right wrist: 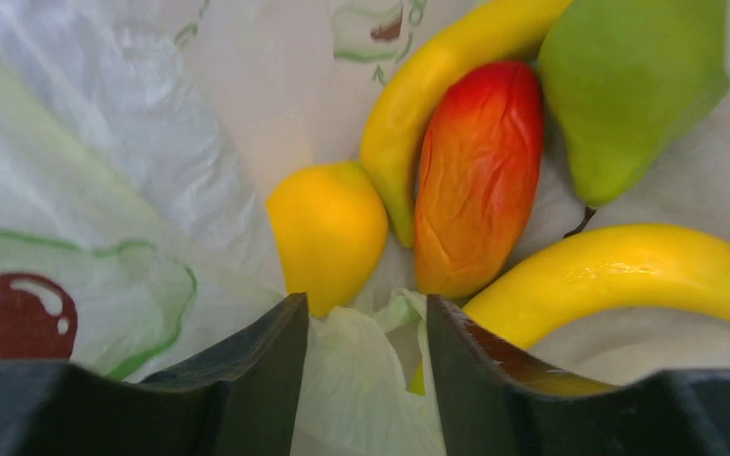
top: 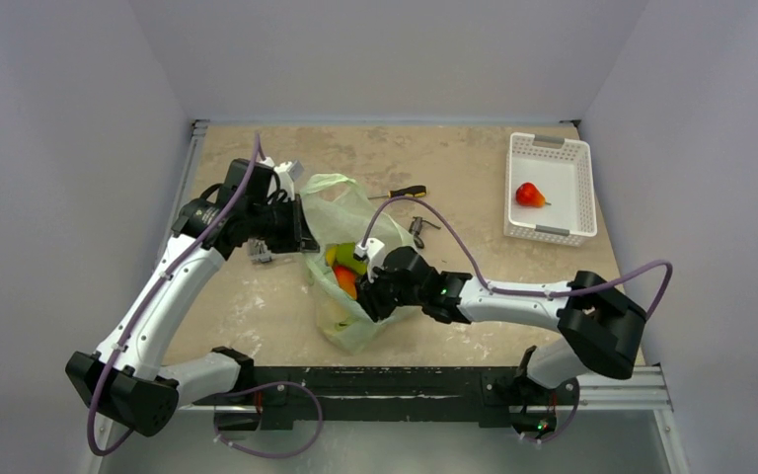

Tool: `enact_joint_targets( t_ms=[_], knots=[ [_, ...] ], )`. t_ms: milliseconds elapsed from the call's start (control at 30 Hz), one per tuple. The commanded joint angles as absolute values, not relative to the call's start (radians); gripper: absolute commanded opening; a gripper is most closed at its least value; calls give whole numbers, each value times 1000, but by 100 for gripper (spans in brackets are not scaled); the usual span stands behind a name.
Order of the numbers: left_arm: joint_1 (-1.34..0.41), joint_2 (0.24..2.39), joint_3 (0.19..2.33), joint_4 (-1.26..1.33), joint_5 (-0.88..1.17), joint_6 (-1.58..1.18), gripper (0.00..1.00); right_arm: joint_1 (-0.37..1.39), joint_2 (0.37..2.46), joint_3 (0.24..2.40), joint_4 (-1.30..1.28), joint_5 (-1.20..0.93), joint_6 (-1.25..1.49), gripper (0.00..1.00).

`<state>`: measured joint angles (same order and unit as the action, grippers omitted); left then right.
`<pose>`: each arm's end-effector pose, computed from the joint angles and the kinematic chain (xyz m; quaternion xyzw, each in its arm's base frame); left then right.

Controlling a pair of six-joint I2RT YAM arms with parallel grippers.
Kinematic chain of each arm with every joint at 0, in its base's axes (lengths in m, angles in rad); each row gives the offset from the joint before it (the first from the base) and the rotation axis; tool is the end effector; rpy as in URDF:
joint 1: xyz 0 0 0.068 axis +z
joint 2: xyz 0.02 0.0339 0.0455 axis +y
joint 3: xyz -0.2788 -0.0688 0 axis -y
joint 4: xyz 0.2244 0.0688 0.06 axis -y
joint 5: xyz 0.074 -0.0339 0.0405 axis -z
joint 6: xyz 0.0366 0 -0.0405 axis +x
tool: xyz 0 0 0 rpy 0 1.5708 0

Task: Take the fake fruits out of the plastic bag
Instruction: Adjust the plastic bag at the center of the board, then take out the fake fruit from the plastic bag.

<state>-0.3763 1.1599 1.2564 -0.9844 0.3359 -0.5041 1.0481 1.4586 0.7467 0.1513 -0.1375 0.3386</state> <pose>0.1767 -0.0828 0.3662 -0.0035 0.9307 -0.2832 0.2315 0.1411 0.2549 0.2308 -0.3344 0.8072 0.3548 0.3329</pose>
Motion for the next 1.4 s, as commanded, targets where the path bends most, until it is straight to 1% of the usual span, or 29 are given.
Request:
enact_joint_targets(
  t_ms=[0,100,233,433,567,767,900,967,1067,1167,1367],
  knots=[
    [-378,1145,1271,-969,342,-506,0,1055,1384,813,118,-228,286,30],
    [-377,1135,1277,-950,364,-519,0,1041,1337,852,64,-149,297,35],
    [-377,1127,1309,-938,424,-532,0,1018,1370,902,52,-94,322,38],
    [-378,1116,1353,-920,501,-537,0,1012,1520,1030,25,-97,303,37],
    [-377,1108,1368,-925,513,-531,0,1005,1583,1053,39,-174,291,37],
    [-377,1092,1341,-920,491,-529,0,1005,1654,1037,45,-377,215,51],
    [-377,1092,1310,-907,495,-539,0,1008,1655,983,72,-396,191,66],
    [-377,1087,1289,-897,494,-546,0,1014,1663,974,66,-386,167,71],
    [-378,1076,1252,-880,486,-558,0,1030,1690,972,63,-350,161,75],
    [-376,1063,1212,-872,475,-567,0,1053,1713,936,115,-291,179,78],
    [-377,1032,1134,-861,461,-581,0,1098,1786,919,159,-173,209,80]
  ],
)
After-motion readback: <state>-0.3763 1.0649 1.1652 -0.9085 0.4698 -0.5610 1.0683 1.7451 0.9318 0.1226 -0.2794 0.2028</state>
